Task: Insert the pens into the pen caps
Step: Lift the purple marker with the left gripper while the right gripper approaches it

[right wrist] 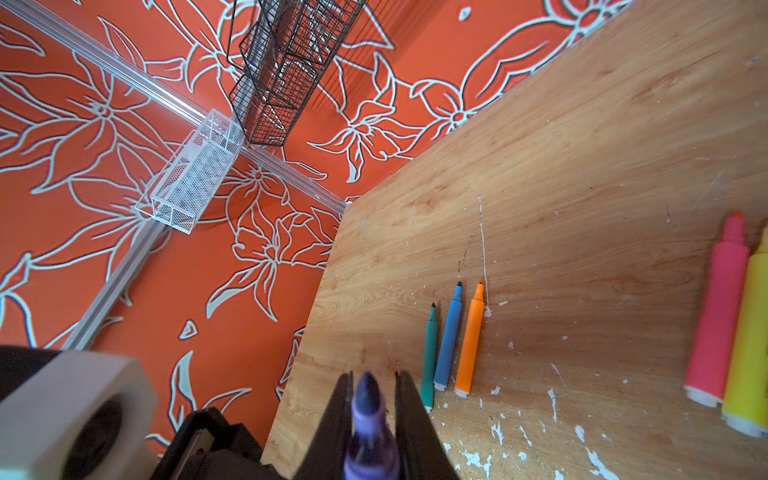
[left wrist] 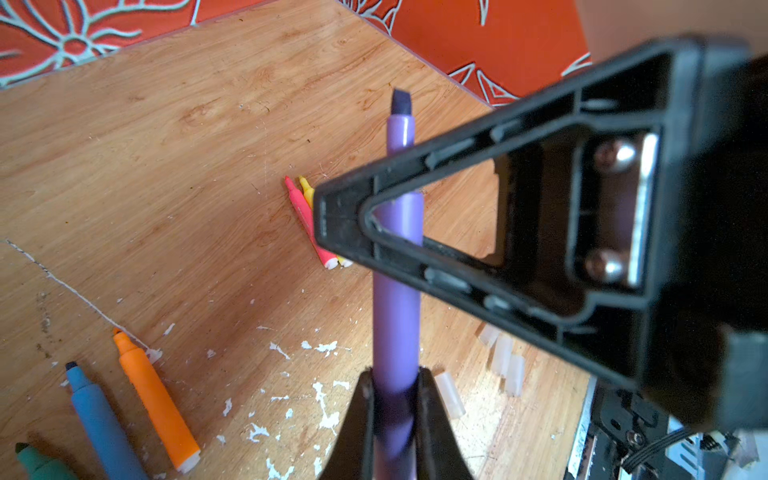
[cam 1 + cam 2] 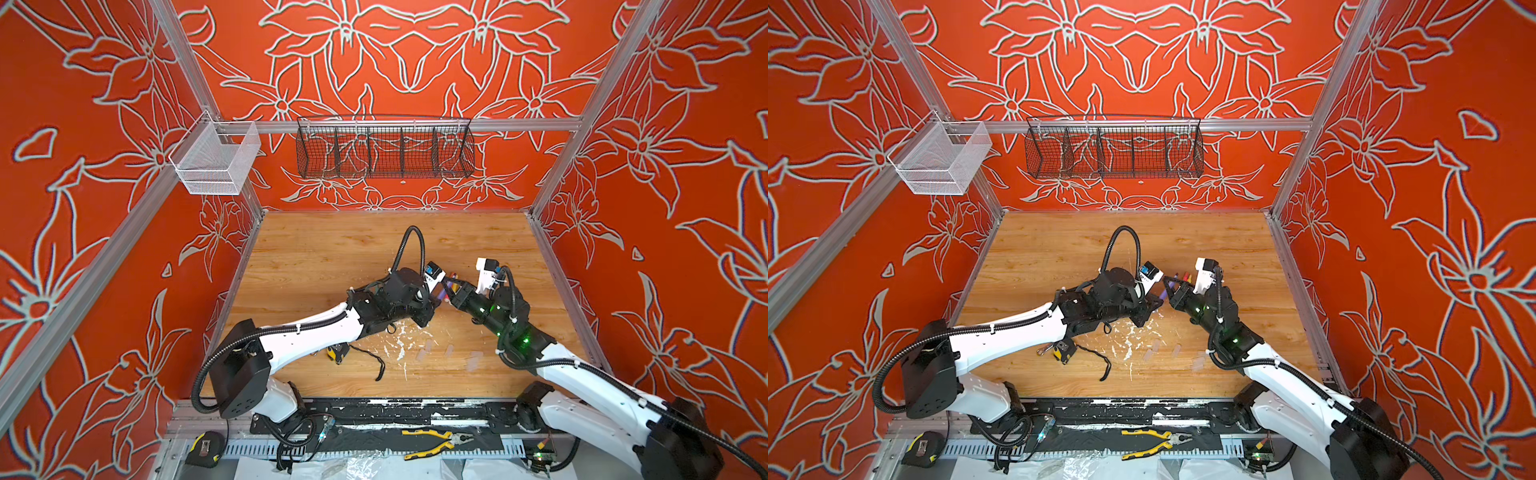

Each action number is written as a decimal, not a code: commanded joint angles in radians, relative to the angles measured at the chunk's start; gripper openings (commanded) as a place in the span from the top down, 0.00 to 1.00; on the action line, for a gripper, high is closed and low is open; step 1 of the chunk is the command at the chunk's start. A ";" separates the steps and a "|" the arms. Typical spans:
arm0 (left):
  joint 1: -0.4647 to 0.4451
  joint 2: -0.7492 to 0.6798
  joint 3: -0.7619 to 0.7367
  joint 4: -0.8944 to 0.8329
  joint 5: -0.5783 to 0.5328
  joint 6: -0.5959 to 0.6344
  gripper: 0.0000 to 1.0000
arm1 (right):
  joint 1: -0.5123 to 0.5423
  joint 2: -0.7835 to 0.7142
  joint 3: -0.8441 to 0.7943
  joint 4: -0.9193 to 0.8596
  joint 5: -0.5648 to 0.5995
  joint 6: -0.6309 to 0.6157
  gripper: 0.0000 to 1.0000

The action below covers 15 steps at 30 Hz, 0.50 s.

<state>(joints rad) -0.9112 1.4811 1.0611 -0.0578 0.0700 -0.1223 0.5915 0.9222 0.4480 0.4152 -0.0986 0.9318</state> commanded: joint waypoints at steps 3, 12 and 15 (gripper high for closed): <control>-0.009 -0.023 -0.014 0.049 -0.012 0.014 0.70 | 0.035 -0.019 0.011 0.021 0.040 0.015 0.84; -0.009 -0.015 -0.009 0.058 -0.013 0.007 0.63 | 0.089 -0.012 0.011 0.040 0.082 0.010 0.86; -0.009 -0.015 -0.010 0.058 -0.007 0.008 0.68 | 0.098 -0.005 0.011 0.048 0.087 0.007 0.86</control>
<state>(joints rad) -0.9142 1.4799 1.0565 -0.0277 0.0616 -0.1196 0.6796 0.9146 0.4480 0.4297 -0.0452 0.9318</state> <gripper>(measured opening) 0.328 0.185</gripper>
